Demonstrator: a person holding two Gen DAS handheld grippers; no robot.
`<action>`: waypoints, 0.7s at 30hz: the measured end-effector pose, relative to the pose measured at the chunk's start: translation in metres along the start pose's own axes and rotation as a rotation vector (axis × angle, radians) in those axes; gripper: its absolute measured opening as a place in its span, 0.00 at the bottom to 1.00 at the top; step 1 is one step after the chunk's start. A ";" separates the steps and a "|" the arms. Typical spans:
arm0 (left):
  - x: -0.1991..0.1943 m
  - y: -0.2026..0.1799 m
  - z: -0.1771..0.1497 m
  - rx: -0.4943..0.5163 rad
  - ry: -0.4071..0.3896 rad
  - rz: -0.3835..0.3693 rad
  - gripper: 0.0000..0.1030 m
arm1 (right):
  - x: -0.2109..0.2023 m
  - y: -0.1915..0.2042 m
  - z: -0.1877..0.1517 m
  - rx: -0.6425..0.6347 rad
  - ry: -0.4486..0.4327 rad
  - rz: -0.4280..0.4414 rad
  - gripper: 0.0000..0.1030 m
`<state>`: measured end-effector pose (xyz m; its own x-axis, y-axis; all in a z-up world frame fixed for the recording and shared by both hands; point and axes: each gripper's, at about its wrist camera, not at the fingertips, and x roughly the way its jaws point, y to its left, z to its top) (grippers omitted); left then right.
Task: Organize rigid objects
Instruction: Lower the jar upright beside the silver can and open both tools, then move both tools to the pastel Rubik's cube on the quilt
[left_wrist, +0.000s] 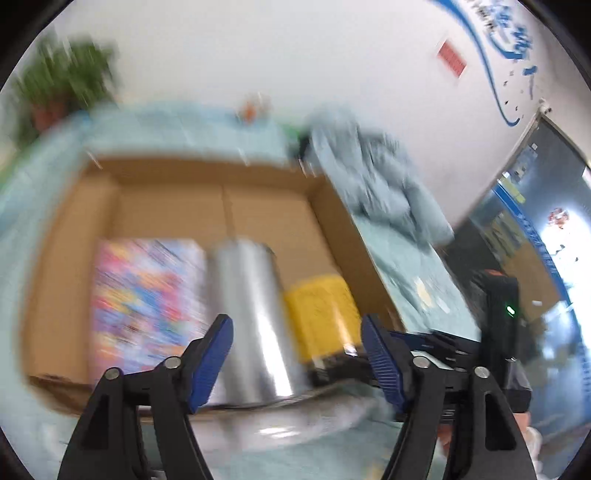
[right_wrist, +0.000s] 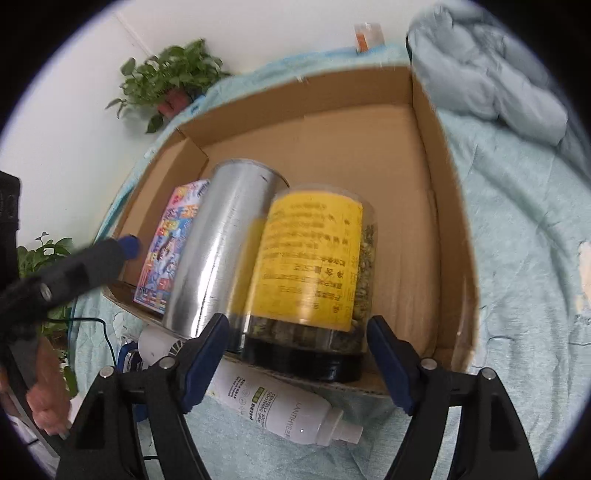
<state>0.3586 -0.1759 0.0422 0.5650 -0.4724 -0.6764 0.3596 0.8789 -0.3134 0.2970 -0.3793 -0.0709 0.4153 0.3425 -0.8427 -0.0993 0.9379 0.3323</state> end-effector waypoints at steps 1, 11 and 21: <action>-0.020 0.003 -0.002 0.028 -0.061 0.043 0.83 | -0.009 0.005 -0.005 -0.024 -0.047 -0.023 0.81; -0.135 0.088 0.004 0.168 -0.261 0.436 1.00 | -0.078 0.050 -0.044 -0.126 -0.303 0.030 0.84; -0.093 0.158 0.015 0.107 -0.191 0.551 0.99 | -0.082 0.137 -0.102 -0.302 -0.325 0.178 0.84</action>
<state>0.3743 0.0059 0.0658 0.8100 0.0390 -0.5852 0.0426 0.9912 0.1251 0.1570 -0.2731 0.0009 0.6246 0.5096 -0.5918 -0.4329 0.8566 0.2807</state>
